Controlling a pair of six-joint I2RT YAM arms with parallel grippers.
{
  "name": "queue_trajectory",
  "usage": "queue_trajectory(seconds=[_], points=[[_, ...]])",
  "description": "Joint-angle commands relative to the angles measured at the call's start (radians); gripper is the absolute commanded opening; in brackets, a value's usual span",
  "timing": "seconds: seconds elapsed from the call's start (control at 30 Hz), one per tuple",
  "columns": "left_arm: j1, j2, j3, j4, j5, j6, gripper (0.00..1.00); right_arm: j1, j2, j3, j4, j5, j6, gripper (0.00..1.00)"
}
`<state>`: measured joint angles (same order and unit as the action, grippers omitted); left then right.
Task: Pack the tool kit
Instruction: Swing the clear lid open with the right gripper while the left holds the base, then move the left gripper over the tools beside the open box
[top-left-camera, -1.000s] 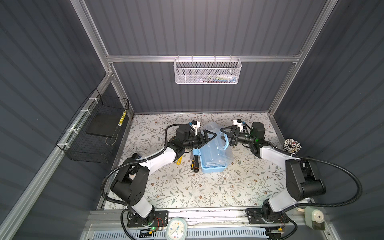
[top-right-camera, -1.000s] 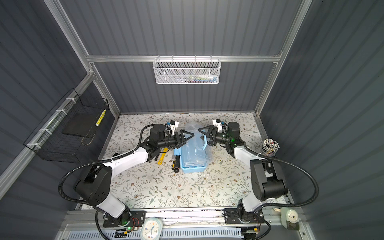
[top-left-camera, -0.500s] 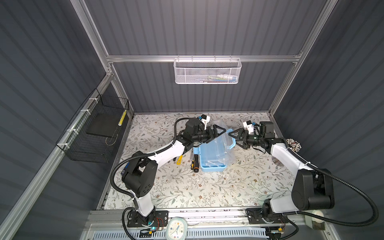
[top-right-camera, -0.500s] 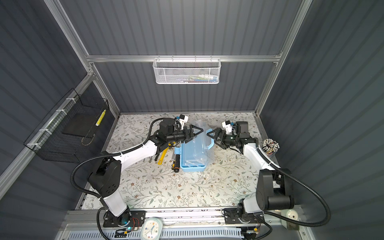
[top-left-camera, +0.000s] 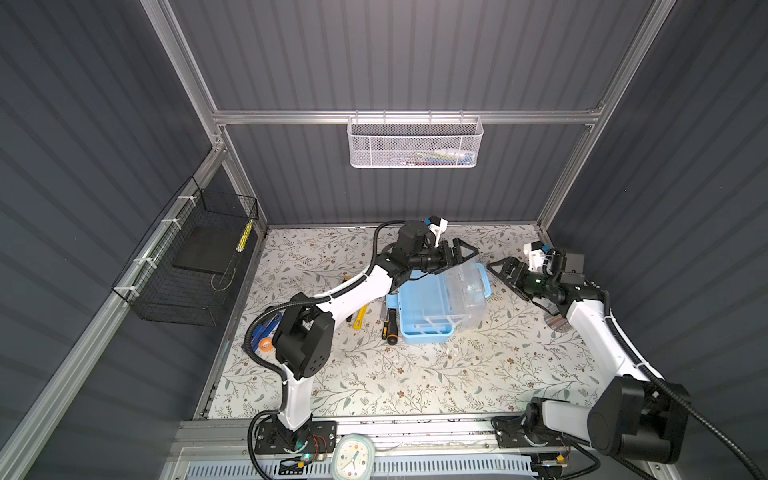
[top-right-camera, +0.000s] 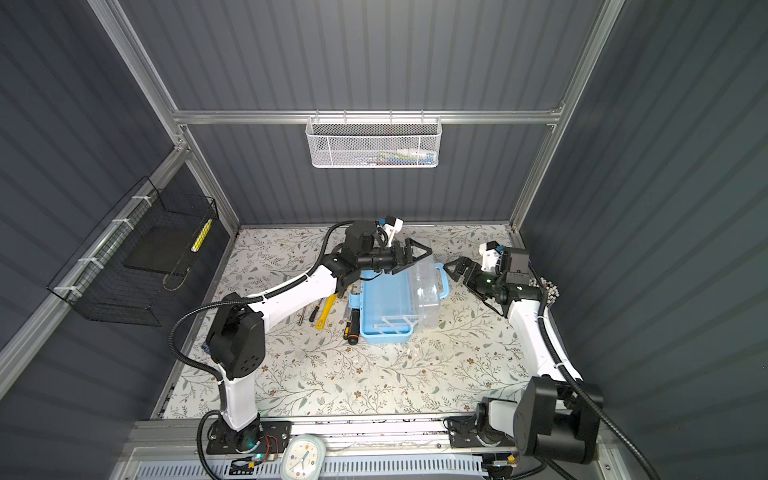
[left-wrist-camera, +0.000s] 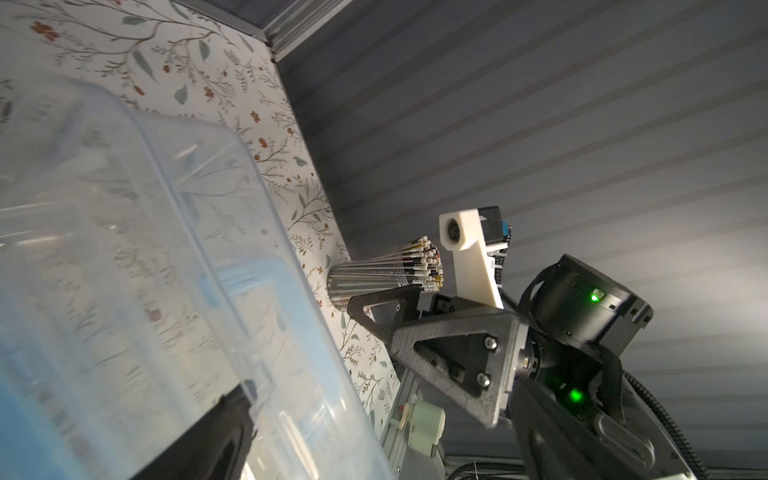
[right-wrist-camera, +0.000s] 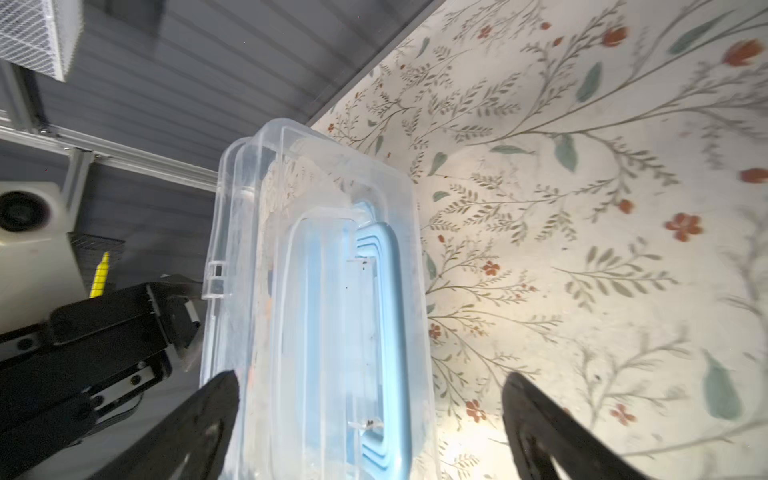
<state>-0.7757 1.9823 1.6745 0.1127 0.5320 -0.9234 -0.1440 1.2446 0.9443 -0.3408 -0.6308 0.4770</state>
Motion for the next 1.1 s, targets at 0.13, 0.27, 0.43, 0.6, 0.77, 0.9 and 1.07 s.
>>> queue_trajectory(seconds=[0.13,0.27,0.43,0.6,0.77,0.9,1.07], points=[[-0.066,0.222,0.232,-0.132,0.006,0.065,0.99,-0.055,-0.118,-0.019,-0.136,0.314,-0.094,0.99],[-0.068,0.27,0.33,-0.2,0.003,0.103,1.0,-0.057,-0.16,-0.009,-0.184,0.375,-0.116,0.99],[-0.066,0.179,0.325,-0.247,-0.031,0.167,1.0,-0.049,-0.146,-0.024,-0.185,0.343,-0.115,0.99],[-0.027,0.008,0.13,-0.278,-0.101,0.233,1.0,0.05,-0.146,-0.026,-0.182,0.355,-0.116,0.96],[0.078,-0.212,-0.167,-0.295,-0.153,0.263,1.0,0.108,-0.131,-0.025,-0.17,0.362,-0.108,0.95],[0.171,-0.375,-0.404,-0.346,-0.277,0.3,1.0,0.144,-0.132,-0.02,-0.156,0.367,-0.103,0.94],[0.243,-0.461,-0.559,-0.392,-0.327,0.321,1.0,0.214,-0.131,0.014,-0.179,0.416,-0.091,0.94]])
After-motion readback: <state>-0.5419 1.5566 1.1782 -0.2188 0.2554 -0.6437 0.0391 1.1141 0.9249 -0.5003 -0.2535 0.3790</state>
